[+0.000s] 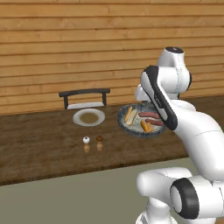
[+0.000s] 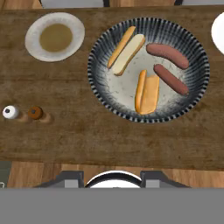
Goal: Place one bun and one sausage from the bowl on each plate.
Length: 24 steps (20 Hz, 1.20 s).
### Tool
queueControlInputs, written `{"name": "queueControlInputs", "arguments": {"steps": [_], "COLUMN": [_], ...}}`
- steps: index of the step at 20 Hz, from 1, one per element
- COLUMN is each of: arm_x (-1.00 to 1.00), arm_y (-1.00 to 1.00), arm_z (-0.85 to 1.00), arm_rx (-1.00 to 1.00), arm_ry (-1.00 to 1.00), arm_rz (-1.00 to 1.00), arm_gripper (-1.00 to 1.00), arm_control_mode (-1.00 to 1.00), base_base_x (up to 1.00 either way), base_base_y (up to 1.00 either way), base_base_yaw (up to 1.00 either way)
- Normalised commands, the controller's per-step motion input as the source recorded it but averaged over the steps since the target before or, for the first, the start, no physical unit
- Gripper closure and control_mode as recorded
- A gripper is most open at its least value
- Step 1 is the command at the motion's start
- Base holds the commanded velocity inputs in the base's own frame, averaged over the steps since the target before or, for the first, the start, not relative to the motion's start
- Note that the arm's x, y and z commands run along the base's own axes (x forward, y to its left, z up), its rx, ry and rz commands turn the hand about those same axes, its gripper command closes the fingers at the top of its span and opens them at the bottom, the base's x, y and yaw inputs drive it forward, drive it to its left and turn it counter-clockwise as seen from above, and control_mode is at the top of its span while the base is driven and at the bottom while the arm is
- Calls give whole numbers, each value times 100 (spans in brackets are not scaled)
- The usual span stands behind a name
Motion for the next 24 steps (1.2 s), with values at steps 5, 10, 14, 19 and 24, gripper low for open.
{"name": "queueControlInputs", "arguments": {"steps": [5, 10, 14, 19, 24], "arm_x": [-1, 63, 90, 50, 46], "arm_y": [-42, -80, -7, 0, 0], "arm_z": [-17, -70, -49, -76, -73], "arm_rx": [6, 4, -6, 0, 9], "arm_ry": [2, 16, 33, 26, 7], "arm_rz": [-15, -27, -2, 4, 7], "arm_gripper": [-100, -100, -100, -100, -100], "arm_control_mode": [-100, -100, -100, -100, -100], "base_base_x": [0, 0, 0, 0, 0], "base_base_y": [0, 0, 0, 0, 0], "base_base_yaw": [0, 0, 0, 0, 0]}}
